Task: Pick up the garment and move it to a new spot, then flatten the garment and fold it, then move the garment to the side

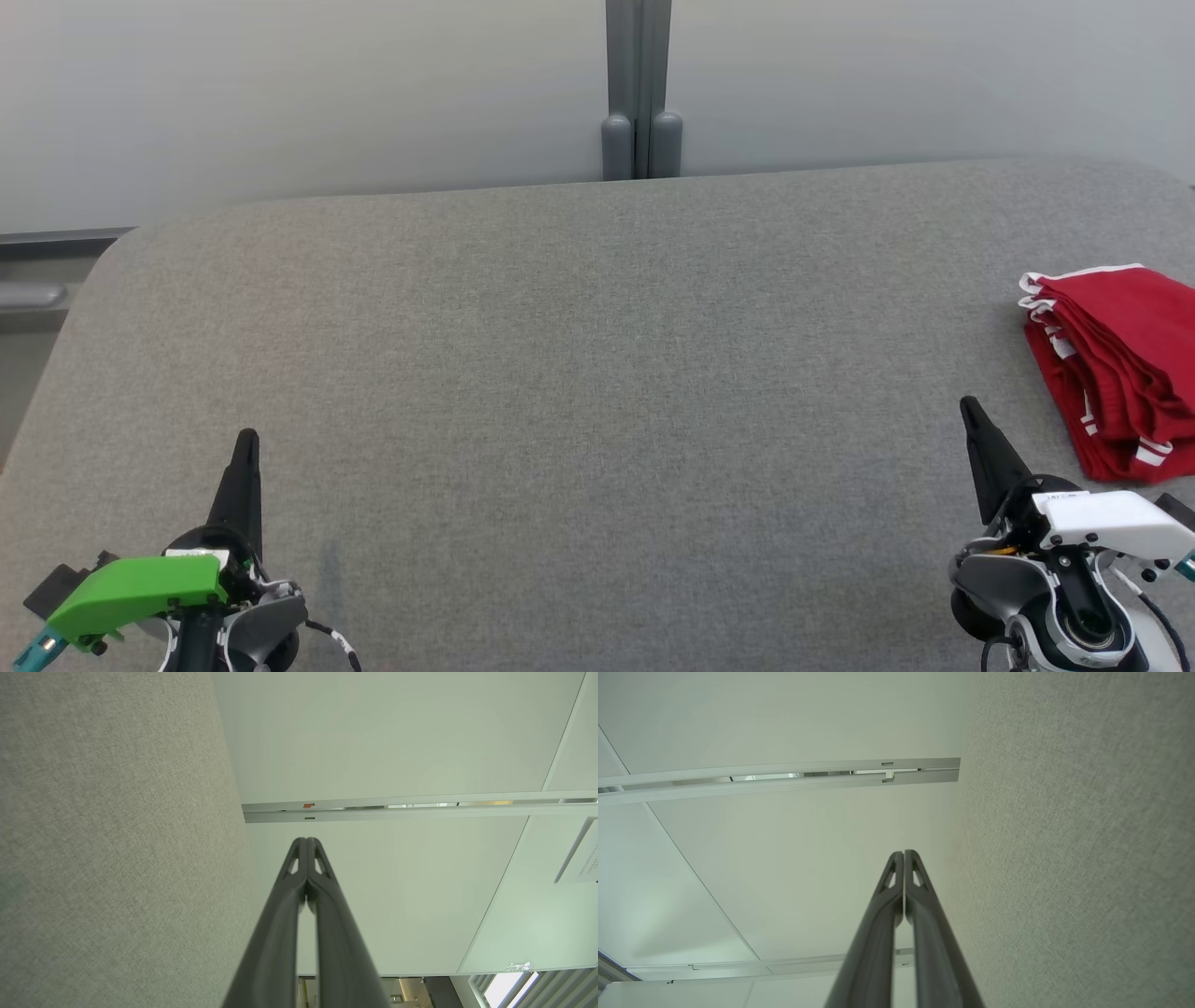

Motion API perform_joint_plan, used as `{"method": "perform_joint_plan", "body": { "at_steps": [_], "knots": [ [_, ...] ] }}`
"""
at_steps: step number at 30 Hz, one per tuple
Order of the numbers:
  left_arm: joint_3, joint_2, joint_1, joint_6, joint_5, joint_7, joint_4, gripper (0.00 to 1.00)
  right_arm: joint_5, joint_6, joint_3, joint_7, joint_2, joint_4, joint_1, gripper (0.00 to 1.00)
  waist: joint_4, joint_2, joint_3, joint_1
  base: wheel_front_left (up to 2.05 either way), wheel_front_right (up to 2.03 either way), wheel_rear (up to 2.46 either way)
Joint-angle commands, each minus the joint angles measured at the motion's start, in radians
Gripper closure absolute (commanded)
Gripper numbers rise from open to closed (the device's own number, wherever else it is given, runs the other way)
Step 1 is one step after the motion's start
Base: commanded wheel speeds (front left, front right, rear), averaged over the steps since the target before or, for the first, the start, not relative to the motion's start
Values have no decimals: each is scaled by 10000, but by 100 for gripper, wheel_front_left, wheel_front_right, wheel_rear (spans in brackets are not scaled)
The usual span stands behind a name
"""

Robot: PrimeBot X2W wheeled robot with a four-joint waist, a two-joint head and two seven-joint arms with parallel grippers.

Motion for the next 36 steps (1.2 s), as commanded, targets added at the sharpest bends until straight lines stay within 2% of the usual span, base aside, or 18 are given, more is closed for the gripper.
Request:
{"method": "perform_joint_plan", "body": {
  "at_steps": [1, 36],
  "knots": [
    [23, 6, -116, -39, -28, 34, -18, 100, 63, 4, -16, 35, -34, 15, -67, 100, 0, 0, 0, 0, 0, 0, 0],
    [21, 8, -115, -39, -30, 32, -19, 100, 65, 4, -14, 31, -34, 15, -66, 100, 0, 0, 0, 0, 0, 0, 0]
  ]
}}
